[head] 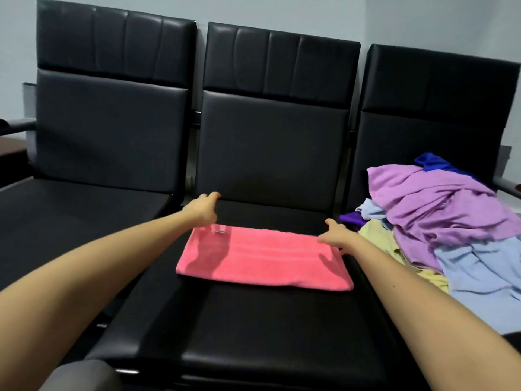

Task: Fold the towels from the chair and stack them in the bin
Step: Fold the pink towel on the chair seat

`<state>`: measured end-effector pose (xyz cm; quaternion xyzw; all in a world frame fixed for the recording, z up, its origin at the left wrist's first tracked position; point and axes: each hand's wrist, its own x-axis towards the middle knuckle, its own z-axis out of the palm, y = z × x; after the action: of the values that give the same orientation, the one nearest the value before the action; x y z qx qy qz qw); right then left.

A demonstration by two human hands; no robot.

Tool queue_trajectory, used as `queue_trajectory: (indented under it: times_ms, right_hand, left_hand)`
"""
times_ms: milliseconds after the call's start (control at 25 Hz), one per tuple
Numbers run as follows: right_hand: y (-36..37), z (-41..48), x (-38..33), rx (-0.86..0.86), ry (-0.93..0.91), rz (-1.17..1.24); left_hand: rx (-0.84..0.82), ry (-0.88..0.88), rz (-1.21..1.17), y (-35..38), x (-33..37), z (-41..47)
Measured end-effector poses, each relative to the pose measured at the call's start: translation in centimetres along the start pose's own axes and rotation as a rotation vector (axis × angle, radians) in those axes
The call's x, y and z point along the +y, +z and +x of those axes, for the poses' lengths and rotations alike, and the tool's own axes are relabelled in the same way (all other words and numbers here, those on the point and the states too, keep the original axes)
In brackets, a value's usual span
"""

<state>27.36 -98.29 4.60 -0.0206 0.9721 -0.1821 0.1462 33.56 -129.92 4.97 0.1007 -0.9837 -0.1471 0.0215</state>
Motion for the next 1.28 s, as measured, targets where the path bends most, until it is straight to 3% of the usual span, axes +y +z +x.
queue_trajectory:
  times_ms: [80, 160, 200, 280, 480, 560, 600, 640, 720, 840, 920, 1120, 1280]
  right_hand:
    - [1.9, 0.2, 0.1, 0.056, -0.042, -0.021]
    - [3.4, 0.0, -0.1, 0.043, -0.091, -0.027]
    - [4.1, 0.0, -0.1, 0.035, -0.11, -0.052]
    - [5.5, -0.4, -0.2, 0.04, -0.128, -0.122]
    - [7.1, -1.9, -1.0, 0.274, -0.125, -0.097]
    - [7.9, -2.3, -1.3, 0.415, -0.103, 0.018]
    - [8.1, -2.4, -1.4, 0.43, -0.075, 0.091]
    - [8.4, -2.1, -1.4, 0.412, -0.041, 0.168]
    - [8.6, -1.8, -1.2, 0.336, 0.024, 0.317]
    - [8.9, -1.7, -0.5, 0.292, 0.064, 0.415]
    - [9.1, -1.5, -0.3, 0.292, 0.065, 0.403]
    - [8.2, -0.5, -0.5, 0.191, 0.098, 0.572]
    - [6.5, -1.7, -0.3, 0.05, 0.151, 0.619]
  left_hand:
    - [0.035, 0.268, 0.03, 2.2, 2.6, -0.4]
    - [-0.178, 0.5, 0.118, 4.9, 5.5, -1.6]
    - [-0.307, 0.503, 0.191, 6.5, 6.7, -2.1]
    - [-0.41, 0.356, 0.268, 9.1, 7.8, -2.7]
    - [-0.38, -0.118, 0.055, 9.0, 9.7, -3.0]
    - [-0.422, -0.324, -0.268, 8.7, 11.8, -3.7]
    - [-0.52, -0.404, -0.497, 8.4, 13.0, -4.7]
    - [-0.622, -0.431, -0.615, 8.0, 13.9, -5.8]
    - [-0.58, -0.343, -0.646, 6.3, 13.7, -6.3]
    - [-0.127, -0.346, -0.515, 5.4, 9.8, -4.9]
    - [-0.044, -0.326, -0.547, 6.6, 6.9, -4.9]
    - [-0.079, -0.364, -0.802, 6.7, 4.8, -3.8]
    - [-0.263, -0.406, -0.824, 6.1, 5.6, -3.6]
